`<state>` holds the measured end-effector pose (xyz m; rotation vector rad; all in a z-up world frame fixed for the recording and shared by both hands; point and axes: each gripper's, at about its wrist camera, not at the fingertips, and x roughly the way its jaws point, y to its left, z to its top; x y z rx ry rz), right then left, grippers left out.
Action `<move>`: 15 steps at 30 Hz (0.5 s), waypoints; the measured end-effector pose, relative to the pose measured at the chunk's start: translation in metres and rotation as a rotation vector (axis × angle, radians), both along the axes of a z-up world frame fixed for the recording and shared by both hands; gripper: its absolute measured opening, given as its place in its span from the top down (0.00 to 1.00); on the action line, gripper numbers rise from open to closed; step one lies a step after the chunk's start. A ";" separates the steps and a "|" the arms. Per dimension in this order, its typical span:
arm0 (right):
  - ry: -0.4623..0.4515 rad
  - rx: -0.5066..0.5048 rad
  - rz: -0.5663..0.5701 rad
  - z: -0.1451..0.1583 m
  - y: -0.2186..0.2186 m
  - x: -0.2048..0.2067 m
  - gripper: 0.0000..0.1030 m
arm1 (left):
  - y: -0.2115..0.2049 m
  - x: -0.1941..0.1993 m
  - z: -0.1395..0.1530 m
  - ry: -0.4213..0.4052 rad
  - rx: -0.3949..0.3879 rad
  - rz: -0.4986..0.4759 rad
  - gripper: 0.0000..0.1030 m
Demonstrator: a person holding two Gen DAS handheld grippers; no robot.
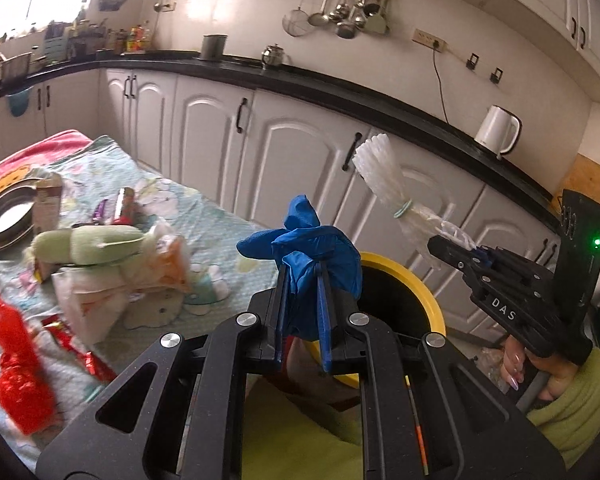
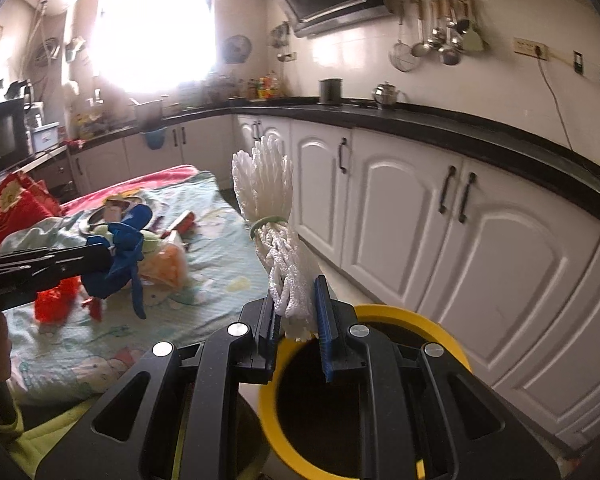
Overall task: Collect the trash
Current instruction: 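Carry the blue bag and white bundle with both tools over the yellow bin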
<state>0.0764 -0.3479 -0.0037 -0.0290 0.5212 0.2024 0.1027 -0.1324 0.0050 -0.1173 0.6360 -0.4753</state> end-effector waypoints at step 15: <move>0.076 0.007 -0.130 -0.031 -0.059 -0.004 0.84 | -0.048 0.013 -0.017 0.037 0.013 -0.096 0.93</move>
